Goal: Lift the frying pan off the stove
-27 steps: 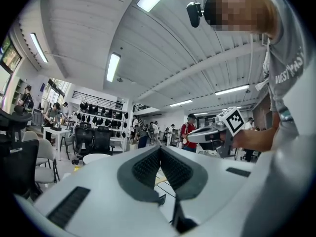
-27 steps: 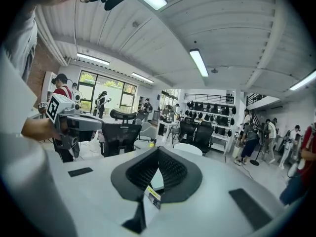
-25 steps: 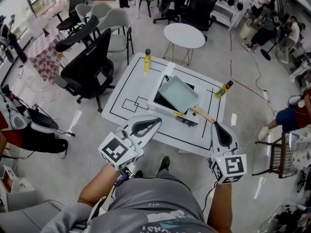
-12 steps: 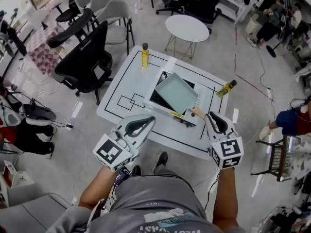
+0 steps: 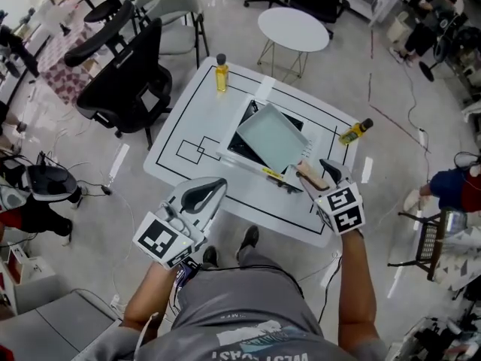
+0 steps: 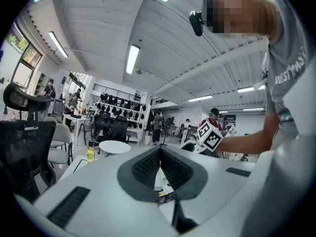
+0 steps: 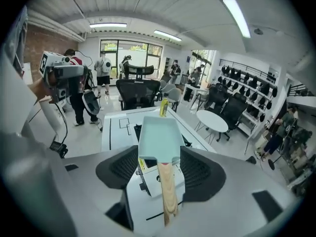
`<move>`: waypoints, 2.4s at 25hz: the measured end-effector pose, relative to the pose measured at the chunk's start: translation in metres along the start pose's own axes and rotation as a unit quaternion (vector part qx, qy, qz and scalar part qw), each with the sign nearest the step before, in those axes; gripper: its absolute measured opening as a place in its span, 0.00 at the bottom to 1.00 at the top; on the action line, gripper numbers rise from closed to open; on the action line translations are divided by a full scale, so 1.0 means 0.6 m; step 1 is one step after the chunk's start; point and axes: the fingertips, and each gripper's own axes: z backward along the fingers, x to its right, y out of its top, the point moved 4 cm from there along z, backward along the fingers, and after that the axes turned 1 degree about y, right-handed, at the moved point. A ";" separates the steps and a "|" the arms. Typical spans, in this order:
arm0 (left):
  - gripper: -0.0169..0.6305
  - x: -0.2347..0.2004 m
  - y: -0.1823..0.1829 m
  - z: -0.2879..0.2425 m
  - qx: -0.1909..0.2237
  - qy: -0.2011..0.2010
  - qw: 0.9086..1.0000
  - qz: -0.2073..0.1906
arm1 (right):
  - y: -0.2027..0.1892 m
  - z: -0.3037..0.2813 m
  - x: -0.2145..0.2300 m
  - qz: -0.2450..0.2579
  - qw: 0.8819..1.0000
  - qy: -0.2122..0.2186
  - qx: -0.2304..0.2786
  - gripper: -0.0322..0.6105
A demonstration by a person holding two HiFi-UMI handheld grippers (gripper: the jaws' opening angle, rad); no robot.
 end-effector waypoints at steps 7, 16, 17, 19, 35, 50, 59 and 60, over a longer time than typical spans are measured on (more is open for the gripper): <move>0.02 -0.016 -0.022 -0.009 -0.009 0.023 1.000 0.016 | -0.062 -0.088 0.019 0.018 0.994 0.050 -0.099 0.56; 0.02 -0.032 -0.054 -0.016 -0.016 0.048 0.998 0.037 | -0.128 -0.177 0.028 0.037 0.975 0.100 -0.195 0.56; 0.02 -0.033 -0.058 -0.017 -0.017 0.050 0.998 0.039 | -0.133 -0.184 0.029 0.038 0.974 0.103 -0.200 0.56; 0.02 -0.034 -0.065 -0.017 -0.021 0.054 0.997 0.044 | -0.140 -0.194 0.029 0.037 0.971 0.111 -0.208 0.53; 0.02 -0.047 -0.067 -0.024 -0.018 0.056 0.997 0.048 | -0.148 -0.212 0.025 0.001 0.968 0.129 -0.217 0.31; 0.02 -0.054 -0.057 -0.003 -0.016 0.049 0.998 0.046 | -0.151 -0.180 -0.006 -0.058 0.972 0.124 -0.189 0.31; 0.02 -0.055 -0.044 0.009 -0.010 0.039 0.998 0.040 | -0.100 -0.138 -0.029 -0.098 0.976 0.133 -0.140 0.31; 0.02 -0.055 -0.044 0.011 -0.009 0.038 0.998 0.039 | -0.093 -0.133 -0.031 -0.103 0.976 0.135 -0.134 0.31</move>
